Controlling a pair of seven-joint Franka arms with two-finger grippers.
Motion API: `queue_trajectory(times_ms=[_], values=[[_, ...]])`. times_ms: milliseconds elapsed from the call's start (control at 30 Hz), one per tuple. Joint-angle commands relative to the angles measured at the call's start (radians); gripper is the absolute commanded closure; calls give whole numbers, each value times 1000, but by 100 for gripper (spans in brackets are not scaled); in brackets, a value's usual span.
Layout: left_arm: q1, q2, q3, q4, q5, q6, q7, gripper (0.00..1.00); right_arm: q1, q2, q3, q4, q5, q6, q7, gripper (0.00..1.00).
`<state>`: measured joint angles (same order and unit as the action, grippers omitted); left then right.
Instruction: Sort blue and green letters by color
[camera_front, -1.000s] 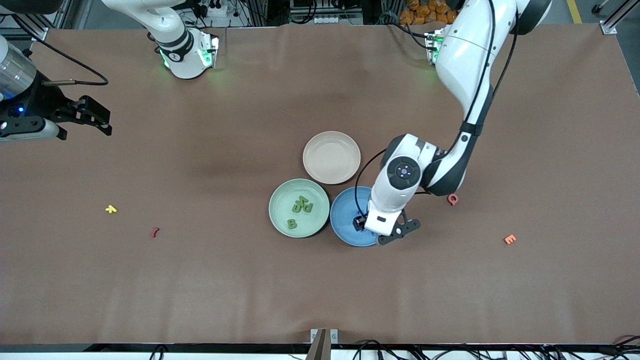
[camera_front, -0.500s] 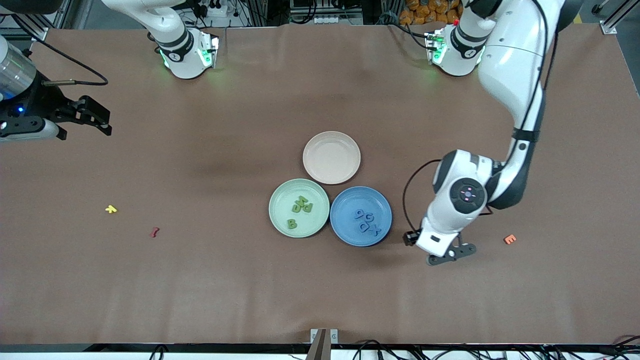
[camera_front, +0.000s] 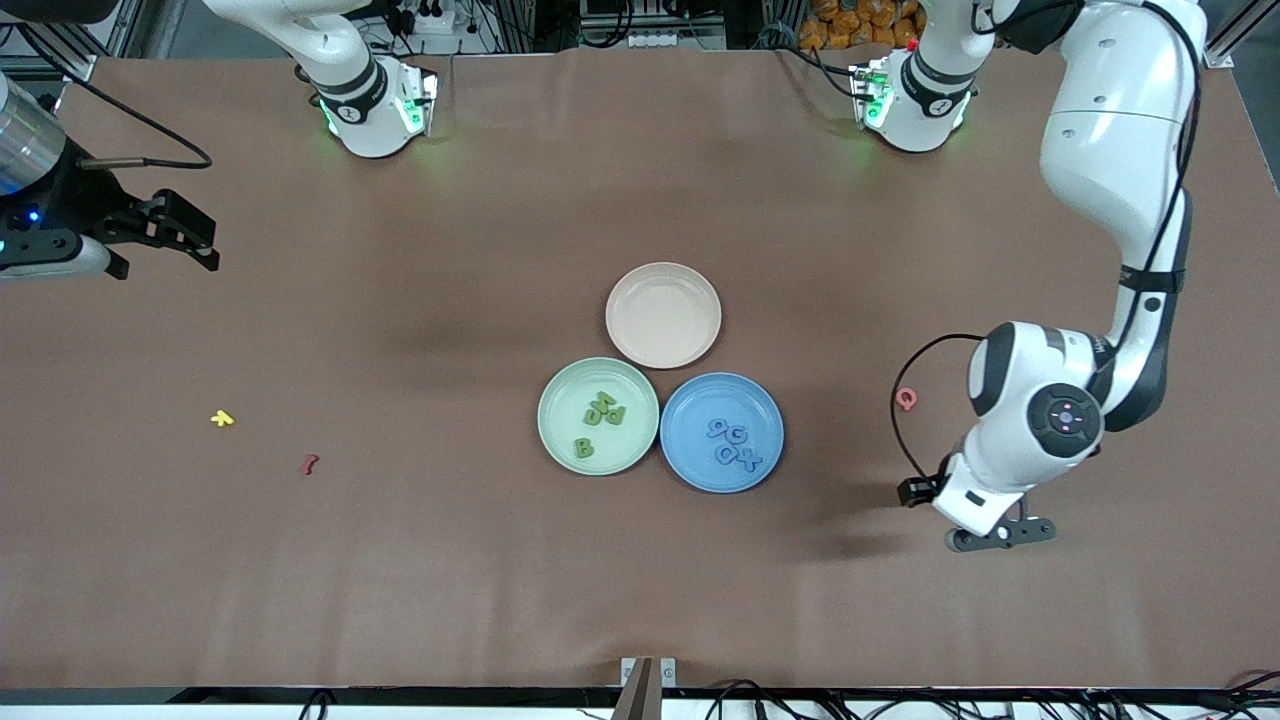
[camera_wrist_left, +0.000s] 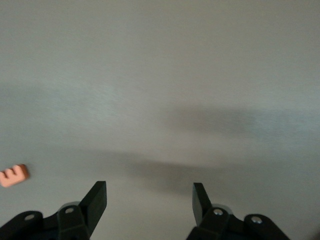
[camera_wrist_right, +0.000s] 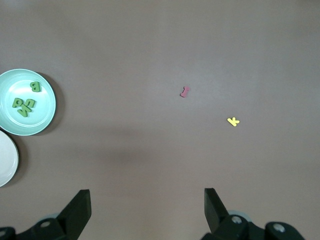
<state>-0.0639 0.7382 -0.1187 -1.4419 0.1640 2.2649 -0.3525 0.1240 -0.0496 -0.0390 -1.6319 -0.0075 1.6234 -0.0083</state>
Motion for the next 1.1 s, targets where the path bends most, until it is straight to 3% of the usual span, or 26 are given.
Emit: queue_trajectory(times_ms=[0,567,767,800,1067], values=[[42,-23,-15,-21,26,-13,53,22,-4,10,1,24,-2,-13,1,0],[161,-46,-18,-35,12,-37,173,22,-4,10,1,24,-2,-13,1,0],[161,-120,-24,-32,-12,-133,173,22,-3,10,1,24,0,-13,2,0],[156,-182,-26,-31,-33,-181,171,22,-3,10,1,24,0,-14,2,0],[154,-261,-26,-28,-77,-186,171,18,-1,10,1,24,0,-14,2,0]])
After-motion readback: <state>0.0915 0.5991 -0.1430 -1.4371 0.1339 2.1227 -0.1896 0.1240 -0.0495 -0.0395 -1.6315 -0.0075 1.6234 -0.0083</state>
